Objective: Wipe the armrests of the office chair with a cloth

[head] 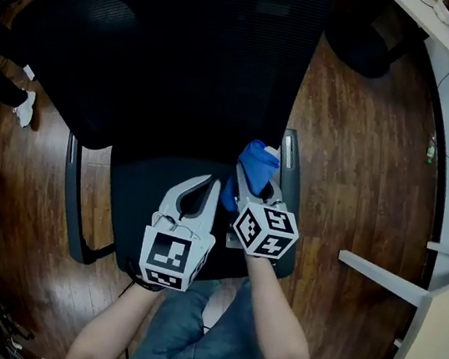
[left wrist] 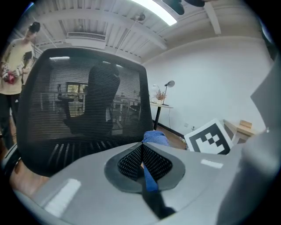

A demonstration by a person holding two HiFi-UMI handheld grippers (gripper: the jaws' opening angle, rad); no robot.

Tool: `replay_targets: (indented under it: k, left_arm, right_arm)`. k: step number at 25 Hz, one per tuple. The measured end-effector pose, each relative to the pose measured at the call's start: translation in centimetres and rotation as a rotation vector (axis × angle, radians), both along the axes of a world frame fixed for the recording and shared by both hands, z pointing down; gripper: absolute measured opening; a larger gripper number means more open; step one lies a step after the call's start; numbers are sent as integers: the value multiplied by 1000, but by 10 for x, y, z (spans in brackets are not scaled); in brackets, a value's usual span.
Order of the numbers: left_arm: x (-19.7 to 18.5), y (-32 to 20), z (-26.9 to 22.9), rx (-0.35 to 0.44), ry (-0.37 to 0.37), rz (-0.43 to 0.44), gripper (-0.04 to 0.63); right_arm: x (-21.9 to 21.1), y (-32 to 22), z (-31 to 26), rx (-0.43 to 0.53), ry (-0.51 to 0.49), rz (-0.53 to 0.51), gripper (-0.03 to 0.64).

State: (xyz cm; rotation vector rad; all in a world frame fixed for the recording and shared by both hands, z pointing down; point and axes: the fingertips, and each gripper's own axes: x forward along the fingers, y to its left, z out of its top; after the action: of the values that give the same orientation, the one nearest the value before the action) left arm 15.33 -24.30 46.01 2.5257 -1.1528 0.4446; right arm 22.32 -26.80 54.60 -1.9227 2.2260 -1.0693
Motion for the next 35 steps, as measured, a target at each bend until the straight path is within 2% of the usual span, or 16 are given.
replay_targets:
  k: [3,8,20,35]
  left_arm:
    - [-8,4,14,-13,0,19,3]
    - [-8,15,27,-46,-7,51,3]
    - [4,51,42,-67,-15,74,3]
    - [-11,155,42,-43,-19,76,3]
  right_arm:
    - [2,-5,12,-16,-20,58,140]
    - [13,0,20,-46,-129,186,141]
    - [6,68,21,-44,-133,188,141]
    - [-3,172,27,-27,-145,187,141]
